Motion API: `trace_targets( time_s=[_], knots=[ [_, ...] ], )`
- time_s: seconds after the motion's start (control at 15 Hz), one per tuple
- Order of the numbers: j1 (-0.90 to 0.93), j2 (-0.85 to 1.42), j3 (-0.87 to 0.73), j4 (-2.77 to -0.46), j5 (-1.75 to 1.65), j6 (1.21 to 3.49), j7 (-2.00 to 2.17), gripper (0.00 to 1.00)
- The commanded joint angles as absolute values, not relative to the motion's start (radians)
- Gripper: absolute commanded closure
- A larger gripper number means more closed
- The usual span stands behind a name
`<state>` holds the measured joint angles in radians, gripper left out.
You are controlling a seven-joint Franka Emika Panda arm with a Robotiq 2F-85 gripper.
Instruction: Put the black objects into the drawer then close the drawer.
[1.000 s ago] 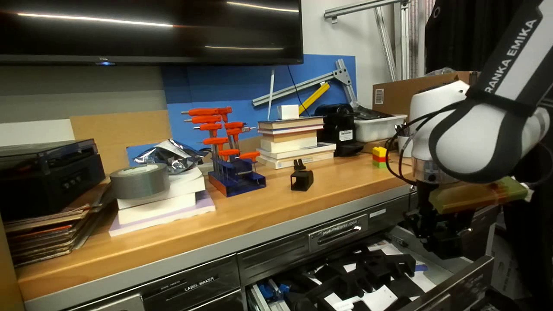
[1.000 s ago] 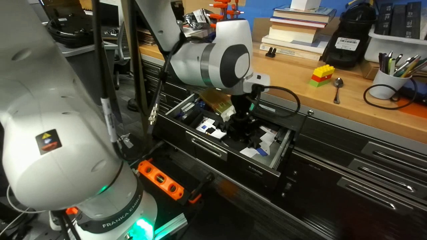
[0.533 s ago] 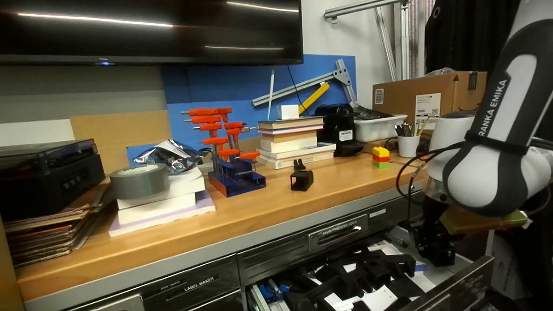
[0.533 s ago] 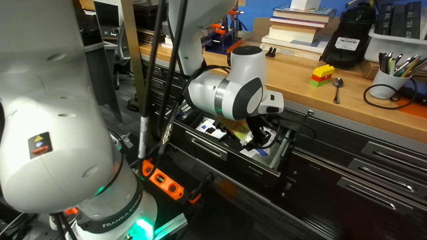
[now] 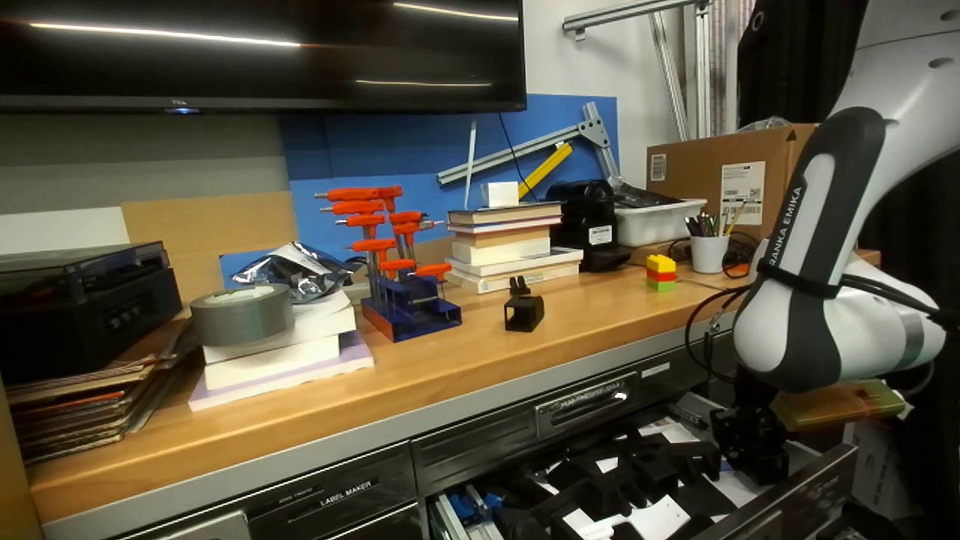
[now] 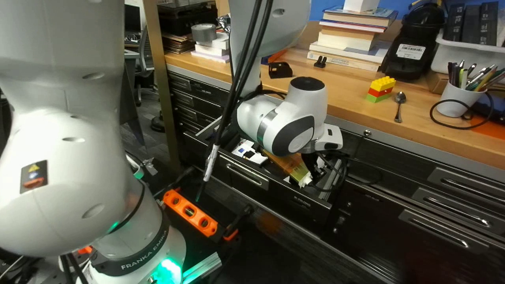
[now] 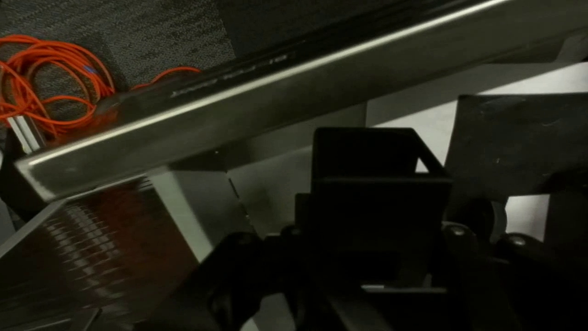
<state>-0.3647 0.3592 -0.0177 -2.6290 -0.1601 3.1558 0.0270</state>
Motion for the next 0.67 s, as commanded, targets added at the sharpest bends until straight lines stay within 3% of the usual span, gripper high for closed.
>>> trace_targets(
  time_s=[0.0, 0.07, 0.13, 0.33, 0.6],
  knots=[
    [-0.428, 0.382, 0.036, -2.583, -0.104, 3.148, -0.077, 0.72],
    [-0.434, 0.384, 0.04, -2.576, -0.096, 3.139, -0.088, 0.36],
    [-0.443, 0.383, 0.046, -2.571, -0.089, 3.133, -0.099, 0.23],
    [-0.459, 0.368, 0.059, -2.567, -0.073, 3.105, -0.121, 0.02],
    [-0.446, 0.301, 0.074, -2.571, -0.019, 3.013, -0.121, 0.0]
  ],
)
